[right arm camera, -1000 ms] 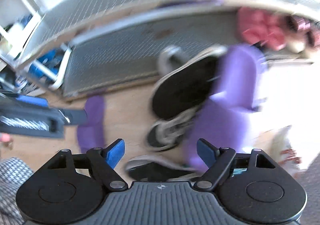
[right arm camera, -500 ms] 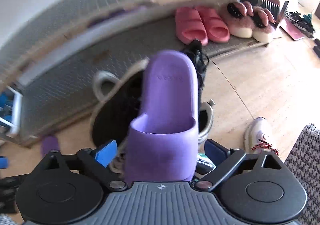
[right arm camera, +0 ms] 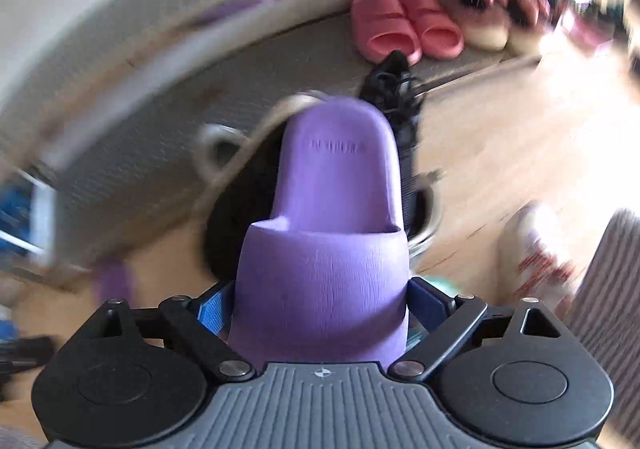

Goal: Organize scattered shoes
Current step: 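Grasp the second purple slide from the pile with the right gripper, then place the purple slide beside its mate and align the pair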

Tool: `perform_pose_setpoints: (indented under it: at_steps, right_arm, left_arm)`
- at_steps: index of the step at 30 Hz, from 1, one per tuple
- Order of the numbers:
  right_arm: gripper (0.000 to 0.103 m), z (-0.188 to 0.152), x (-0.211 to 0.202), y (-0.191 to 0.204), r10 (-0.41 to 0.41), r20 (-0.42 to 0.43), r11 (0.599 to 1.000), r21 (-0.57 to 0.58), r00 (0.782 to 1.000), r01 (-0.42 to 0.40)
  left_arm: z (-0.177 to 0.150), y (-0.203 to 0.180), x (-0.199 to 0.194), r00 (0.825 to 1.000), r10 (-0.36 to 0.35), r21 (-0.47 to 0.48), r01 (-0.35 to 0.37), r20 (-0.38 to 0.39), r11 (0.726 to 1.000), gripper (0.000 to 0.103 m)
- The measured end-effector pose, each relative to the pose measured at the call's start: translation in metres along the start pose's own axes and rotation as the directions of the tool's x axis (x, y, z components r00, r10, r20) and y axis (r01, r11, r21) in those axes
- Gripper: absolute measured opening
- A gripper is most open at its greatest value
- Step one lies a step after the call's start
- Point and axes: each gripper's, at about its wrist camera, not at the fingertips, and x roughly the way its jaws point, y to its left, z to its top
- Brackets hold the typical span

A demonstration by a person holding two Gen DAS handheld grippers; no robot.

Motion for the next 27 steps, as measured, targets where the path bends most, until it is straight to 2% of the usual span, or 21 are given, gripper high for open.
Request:
perform_pose_setpoints:
  at_steps: [3,5,7,9,12,13,15,17,18,20,23,25,27]
  right_arm:
    - [0.091,-0.01,-0.02,0.018,0.167,-0.043,0.985,0.037,0.985,-0.166]
    - [0.091,-0.021,-0.013,0.045,0.256,-0.14,0.967,0.03,0.957,-0.254]
    - [0.091,-0.031,0.009,0.067,0.294,-0.246,0.956,0.06,0.924,-0.288]
    - [0.091,-0.042,0.038,0.087,0.301,-0.33,0.953,0.085,0.895,-0.289]
    - [0.091,-0.052,0.074,0.123,0.242,-0.361,0.967,0.008,0.901,-0.256]
    - [0.091,-0.054,0.085,0.137,0.214,-0.352,0.97,-0.034,0.911,-0.241]
    - [0.091,-0.052,0.094,0.163,0.173,-0.266,0.962,-0.161,0.948,-0.221]
    - [0.095,-0.057,0.108,0.19,0.151,-0.135,0.926,-0.328,0.979,-0.188]
    - [0.095,-0.06,0.115,0.195,0.147,-0.121,0.912,-0.369,0.982,-0.182]
    - [0.095,-0.069,0.148,0.2,0.068,-0.197,0.881,-0.448,0.978,-0.152]
    - [0.095,-0.075,0.166,0.191,0.016,-0.258,0.893,-0.43,0.966,-0.13]
    - [0.094,-0.074,0.162,0.175,0.049,-0.266,0.923,-0.355,0.963,-0.145]
    - [0.08,-0.072,0.161,0.157,0.08,-0.307,0.944,-0.282,0.948,-0.171]
  left_arm:
    - [-0.001,0.032,-0.009,1.0,0.013,-0.079,-0.011,0.02,0.997,0.093]
    - [-0.002,0.051,-0.014,0.998,0.053,-0.125,-0.048,0.032,0.991,0.093]
    - [-0.006,0.077,-0.018,0.993,0.112,-0.182,-0.103,0.037,0.978,0.093]
    - [-0.008,0.092,-0.019,0.991,0.132,-0.221,-0.121,0.035,0.968,0.093]
    - [-0.01,0.11,-0.021,0.99,0.136,-0.264,-0.122,0.032,0.957,0.093]
    - [-0.011,0.114,-0.021,0.99,0.138,-0.272,-0.124,0.031,0.954,0.093]
    - [-0.01,0.118,-0.02,0.989,0.143,-0.271,-0.13,0.026,0.954,0.093]
    - [-0.009,0.12,-0.019,0.989,0.147,-0.269,-0.136,0.021,0.953,0.093]
    - [-0.008,0.121,-0.018,0.989,0.15,-0.267,-0.14,0.017,0.954,0.093]
    - [-0.008,0.122,-0.016,0.987,0.158,-0.26,-0.149,0.011,0.954,0.093]
    - [-0.011,0.121,-0.014,0.986,0.164,-0.253,-0.156,0.013,0.955,0.093]
    - [-0.013,0.122,-0.013,0.986,0.167,-0.252,-0.158,0.012,0.955,0.093]
    - [-0.015,0.121,-0.012,0.986,0.169,-0.252,-0.163,0.005,0.954,0.093]
